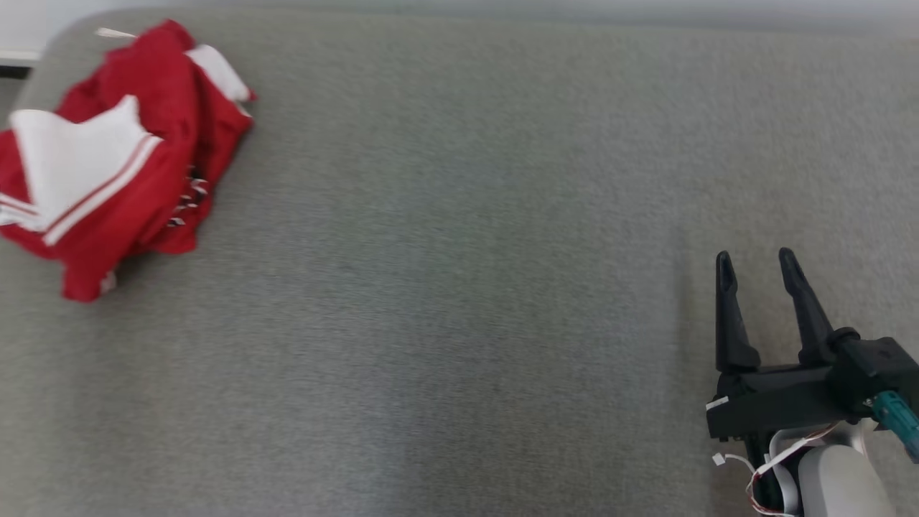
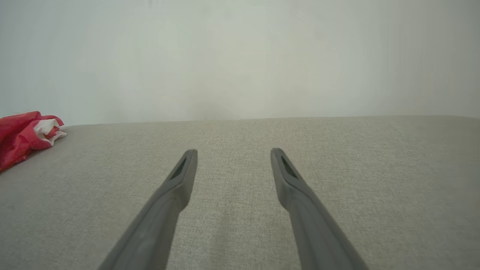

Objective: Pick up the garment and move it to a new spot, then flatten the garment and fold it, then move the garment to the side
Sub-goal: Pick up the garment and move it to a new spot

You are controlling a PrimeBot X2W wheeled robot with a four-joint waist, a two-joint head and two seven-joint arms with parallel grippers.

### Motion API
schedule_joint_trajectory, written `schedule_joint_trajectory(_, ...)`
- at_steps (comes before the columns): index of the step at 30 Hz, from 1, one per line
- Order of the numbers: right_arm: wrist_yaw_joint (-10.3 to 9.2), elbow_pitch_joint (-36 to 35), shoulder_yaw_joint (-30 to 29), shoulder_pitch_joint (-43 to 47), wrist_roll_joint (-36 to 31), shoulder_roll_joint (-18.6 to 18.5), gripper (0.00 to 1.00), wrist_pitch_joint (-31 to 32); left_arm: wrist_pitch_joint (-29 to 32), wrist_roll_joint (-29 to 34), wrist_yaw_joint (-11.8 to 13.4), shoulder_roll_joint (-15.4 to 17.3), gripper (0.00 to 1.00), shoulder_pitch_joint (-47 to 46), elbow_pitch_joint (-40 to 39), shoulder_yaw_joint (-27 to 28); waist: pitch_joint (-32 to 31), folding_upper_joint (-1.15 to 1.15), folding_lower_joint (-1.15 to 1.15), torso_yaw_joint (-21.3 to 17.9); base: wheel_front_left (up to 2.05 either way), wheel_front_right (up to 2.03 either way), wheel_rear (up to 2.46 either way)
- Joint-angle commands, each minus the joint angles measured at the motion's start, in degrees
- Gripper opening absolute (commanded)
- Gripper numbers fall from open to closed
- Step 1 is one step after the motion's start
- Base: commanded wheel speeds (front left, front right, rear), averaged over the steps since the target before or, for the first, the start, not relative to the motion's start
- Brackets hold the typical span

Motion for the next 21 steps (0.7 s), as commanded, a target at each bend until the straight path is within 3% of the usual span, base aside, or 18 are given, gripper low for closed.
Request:
schedule_joint_trajectory(1,-0.14,-0.29,-0.42,-1.04,-0.23,-0.05,1.0,-0.55,0.84,0.27,-0.54,1.32,1.0,-2.09,2.12,-0.51,6.55,-0.02,-0.02,-6.53,0.0,0.0,0.0)
schedule_joint_trajectory(9,-0.14,-0.16,-0.09,-2.07,-0.1,-0.05,1.0,-1.28,8.98,-1.56,-2.22,4.44,1.0,-7.21,13.24,-3.04,7.38,-0.02,-0.02,-8.31,0.0,0.0,0.0)
schedule_joint_trajectory(21,-0.14,-0.4,-0.06,-2.37,-0.53,-0.05,1.0,-0.99,23.74,-4.19,-3.3,6.19,1.0,-6.15,25.02,-9.24,6.45,-0.02,-0.02,-9.24,0.0,0.0,0.0)
